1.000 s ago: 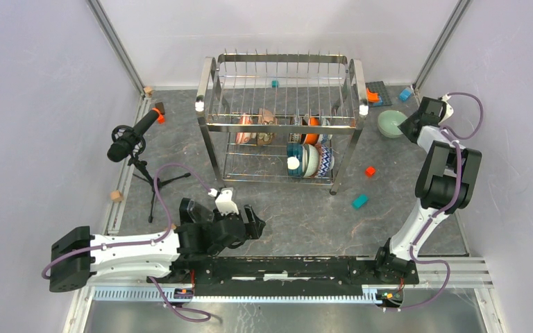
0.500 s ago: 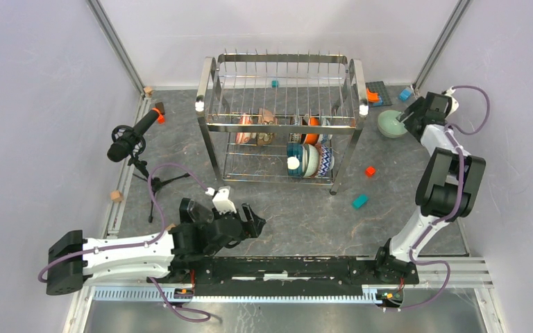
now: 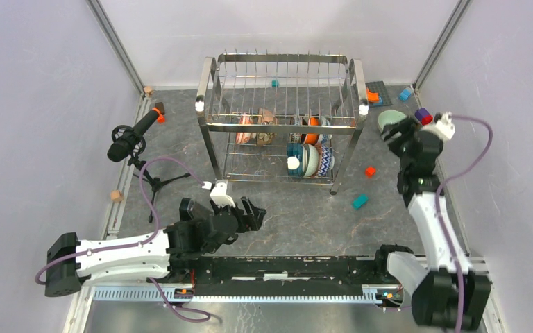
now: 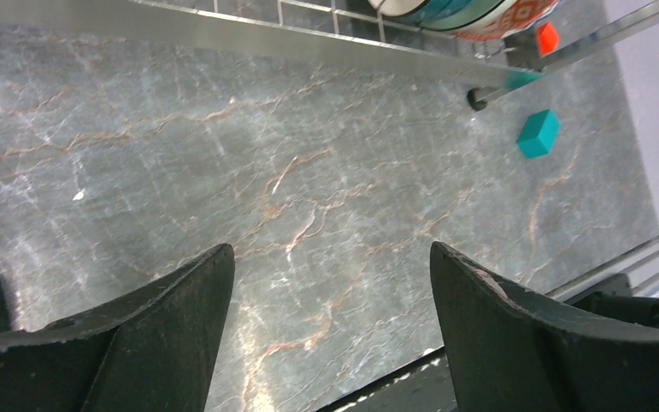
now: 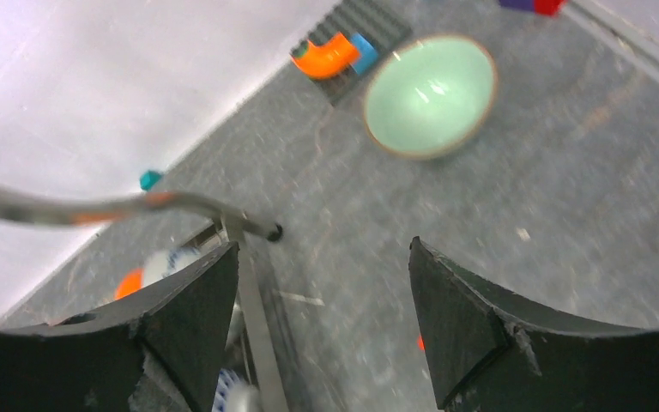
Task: Unload the bowls from the dish rack
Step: Place the bowl at the center of the board, then adjust the dish rack at the center of the board.
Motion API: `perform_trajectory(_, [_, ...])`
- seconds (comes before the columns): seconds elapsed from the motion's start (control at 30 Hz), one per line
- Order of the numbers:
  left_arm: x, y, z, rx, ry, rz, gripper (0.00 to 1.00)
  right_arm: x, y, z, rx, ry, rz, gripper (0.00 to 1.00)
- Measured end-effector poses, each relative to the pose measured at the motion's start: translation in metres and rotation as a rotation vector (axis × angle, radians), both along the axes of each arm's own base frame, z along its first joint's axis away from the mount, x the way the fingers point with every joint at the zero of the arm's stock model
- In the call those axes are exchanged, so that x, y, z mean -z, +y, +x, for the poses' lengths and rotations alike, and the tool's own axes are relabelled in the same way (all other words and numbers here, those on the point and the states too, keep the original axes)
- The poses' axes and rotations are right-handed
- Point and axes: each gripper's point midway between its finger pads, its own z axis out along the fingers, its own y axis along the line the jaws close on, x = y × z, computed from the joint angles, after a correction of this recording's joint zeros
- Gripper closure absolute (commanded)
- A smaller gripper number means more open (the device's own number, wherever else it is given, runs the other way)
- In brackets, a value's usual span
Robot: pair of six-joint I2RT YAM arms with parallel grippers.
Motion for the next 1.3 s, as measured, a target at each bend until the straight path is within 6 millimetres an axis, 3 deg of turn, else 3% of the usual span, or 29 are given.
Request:
perform_trajectory(0.1, [-0.009,-0.004,0.003,-0.002,-0.023,-0.036,0.09,0.023,0.005,-0.043,0.016,-0.018,0.012,0.24])
perform_trajectory(0.23, [-0.017,-0.008,0.004,0.004,-0.046,-0.074,0.09,0.049,0.016,-0.084,0.0,-0.033,0.017,0.24])
perform_trajectory(0.4, [-0.022,-0.008,0.005,0.018,-0.081,-0.094,0.08,0.05,0.045,-0.11,-0.112,-0.076,0.015,0.25])
perform_trajectory(0.5, [-0.03,-0.007,0.006,0.024,-0.108,-0.114,0.06,0.048,0.068,-0.12,-0.228,-0.081,-0.005,0.25])
perform_trajectory(0.67, [-0.052,-0.005,0.009,0.024,-0.173,-0.16,0.05,0.069,0.093,-0.138,-0.386,0.005,-0.069,0.24])
perform_trajectory(0.8, [-0.063,-0.005,0.011,0.029,-0.217,-0.168,0.05,0.066,0.117,-0.148,-0.534,-0.025,-0.098,0.23])
perform_trajectory(1.0, [-0.062,-0.007,0.014,0.047,-0.252,-0.121,0.06,0.069,0.157,-0.158,-0.789,-0.084,-0.121,0.21])
perform_trajectory(1.3, [-0.058,0.006,0.016,0.023,-0.257,-0.048,0.07,0.051,0.173,-0.155,-0.89,-0.222,-0.174,0.21])
